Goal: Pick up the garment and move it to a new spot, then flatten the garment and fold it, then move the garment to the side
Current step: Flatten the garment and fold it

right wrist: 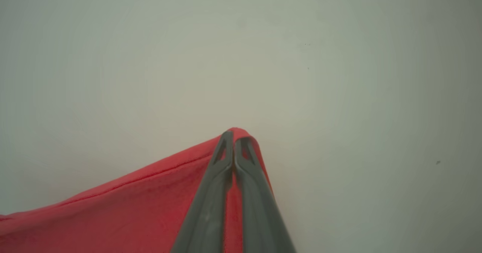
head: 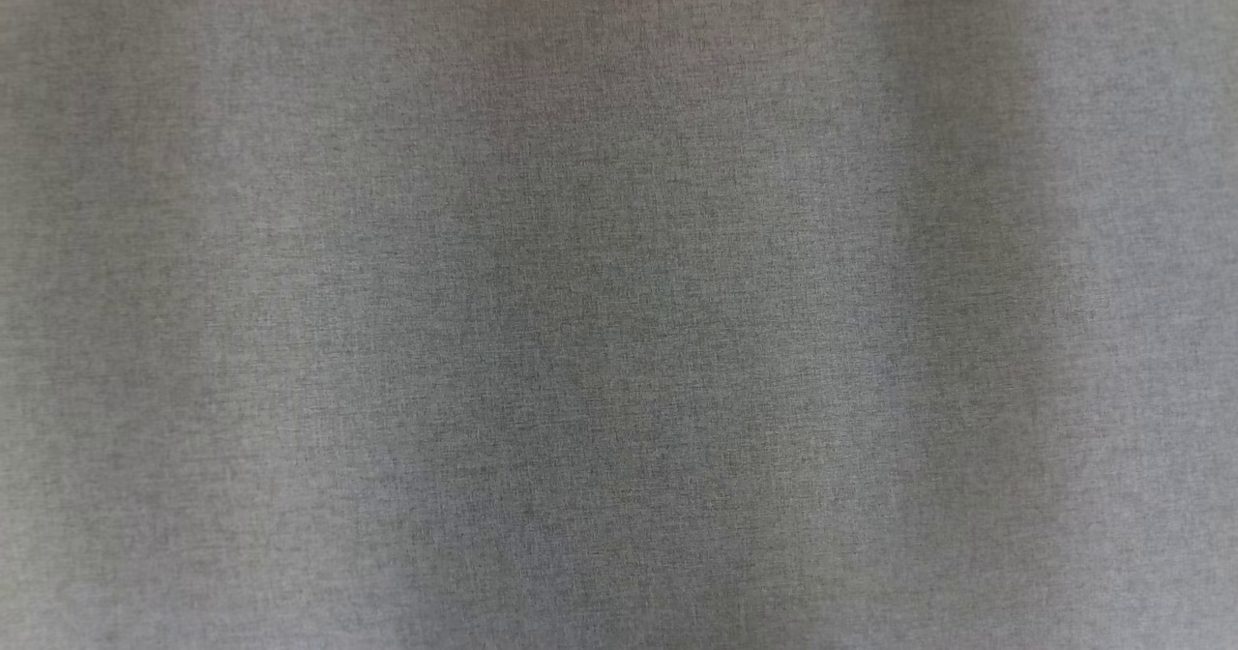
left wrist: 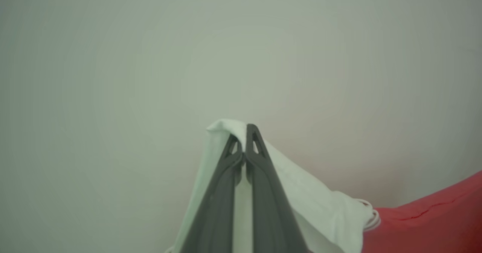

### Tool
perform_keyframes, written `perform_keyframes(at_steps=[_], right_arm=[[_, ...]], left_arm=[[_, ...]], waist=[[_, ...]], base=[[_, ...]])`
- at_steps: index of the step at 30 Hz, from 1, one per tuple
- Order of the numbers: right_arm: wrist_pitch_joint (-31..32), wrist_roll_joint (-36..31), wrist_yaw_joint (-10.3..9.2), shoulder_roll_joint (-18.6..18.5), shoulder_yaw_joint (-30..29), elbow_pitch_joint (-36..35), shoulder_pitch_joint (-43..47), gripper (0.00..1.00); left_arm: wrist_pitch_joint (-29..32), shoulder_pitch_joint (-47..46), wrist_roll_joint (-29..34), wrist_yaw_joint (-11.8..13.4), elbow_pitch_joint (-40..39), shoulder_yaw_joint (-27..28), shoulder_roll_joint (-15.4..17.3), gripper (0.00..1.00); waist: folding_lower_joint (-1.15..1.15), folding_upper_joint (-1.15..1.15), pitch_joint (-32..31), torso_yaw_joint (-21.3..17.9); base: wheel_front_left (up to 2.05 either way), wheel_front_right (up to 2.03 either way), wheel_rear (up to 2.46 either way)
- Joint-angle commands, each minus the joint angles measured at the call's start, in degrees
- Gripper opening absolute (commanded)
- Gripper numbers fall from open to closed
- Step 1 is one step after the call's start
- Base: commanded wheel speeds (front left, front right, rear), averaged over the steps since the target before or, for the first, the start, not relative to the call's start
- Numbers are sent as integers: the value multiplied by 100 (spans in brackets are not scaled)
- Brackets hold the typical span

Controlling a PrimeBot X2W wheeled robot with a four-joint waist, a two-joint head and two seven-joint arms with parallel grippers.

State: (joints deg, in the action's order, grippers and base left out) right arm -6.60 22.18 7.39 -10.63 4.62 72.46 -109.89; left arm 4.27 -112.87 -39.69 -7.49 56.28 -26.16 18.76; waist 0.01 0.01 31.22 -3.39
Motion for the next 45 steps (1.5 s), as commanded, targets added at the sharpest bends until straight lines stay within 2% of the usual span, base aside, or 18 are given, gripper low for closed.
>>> perform_keyframes(at_steps=[1, 6, 11, 16, 20, 23, 29, 33, 36, 41, 45], right_arm=[[-46, 19, 21, 26, 30, 6, 128, 0], [-95, 128, 21, 59, 110, -12, 345, 0], [-94, 450, 21, 127, 473, -337, 1109, 0], [13, 1249, 22, -120, 879, -1127, 2369, 0], [140, 1953, 21, -465, 1233, -1992, 3576, 0], [193, 2460, 21, -736, 1407, -2670, 4535, 0], [140, 3061, 21, -1128, 1617, -3778, 6425, 0], [62, 3209, 21, -1173, 1681, -4243, 7433, 0], [7, 3229, 22, -1203, 1679, -4513, 8093, 0], [-104, 3039, 21, -1265, 1729, -4769, 9041, 0], [-268, 3019, 21, -1135, 1549, -4690, 9701, 0]], left_arm=[[-71, 103, -123, 4, 19, -34, 29, 0], [-234, 362, -338, 4, 20, -141, 95, 0], [-575, 1173, -812, 4, -314, -238, 173, 0], [-933, 2400, -1318, 4, -979, -249, 309, 0], [-1145, 3548, -1620, 18, -1610, -186, 386, 0], [-1261, 4467, -1891, 189, -2244, -53, 463, 0], [-1477, 6478, -2164, 882, -3851, 89, 694, 0], [-1662, 7865, -2388, 1363, -4822, 261, 756, 0], [-1752, 8808, -2457, 1614, -5416, 276, 784, 0], [-1860, 10039, -2497, 1840, -5816, 308, 725, 0], [-1924, 10851, -2664, 1877, -5815, 539, 443, 0]], waist=[[-1, -1, -18, 0], [-1, -1, -185, -12], [-1, -1, -617, 28], [-1, -1, -1167, 140], [-1, -1, -1555, 231], [-1, -1, -1782, 268], [-1, -1, -2097, 324], [-1, -1, -2253, 296], [-1, -1, -2336, 317], [-1, -1, -2429, 376], [-1, -1, -2603, 384]], base=[[0, 0, 0], [0, 0, 0], [0, 0, 0], [0, 0, 0], [0, 0, 0], [0, 0, 0], [0, 0, 0], [0, 0, 0], [0, 0, 0], [0, 0, 0], [0, 0, 0]])
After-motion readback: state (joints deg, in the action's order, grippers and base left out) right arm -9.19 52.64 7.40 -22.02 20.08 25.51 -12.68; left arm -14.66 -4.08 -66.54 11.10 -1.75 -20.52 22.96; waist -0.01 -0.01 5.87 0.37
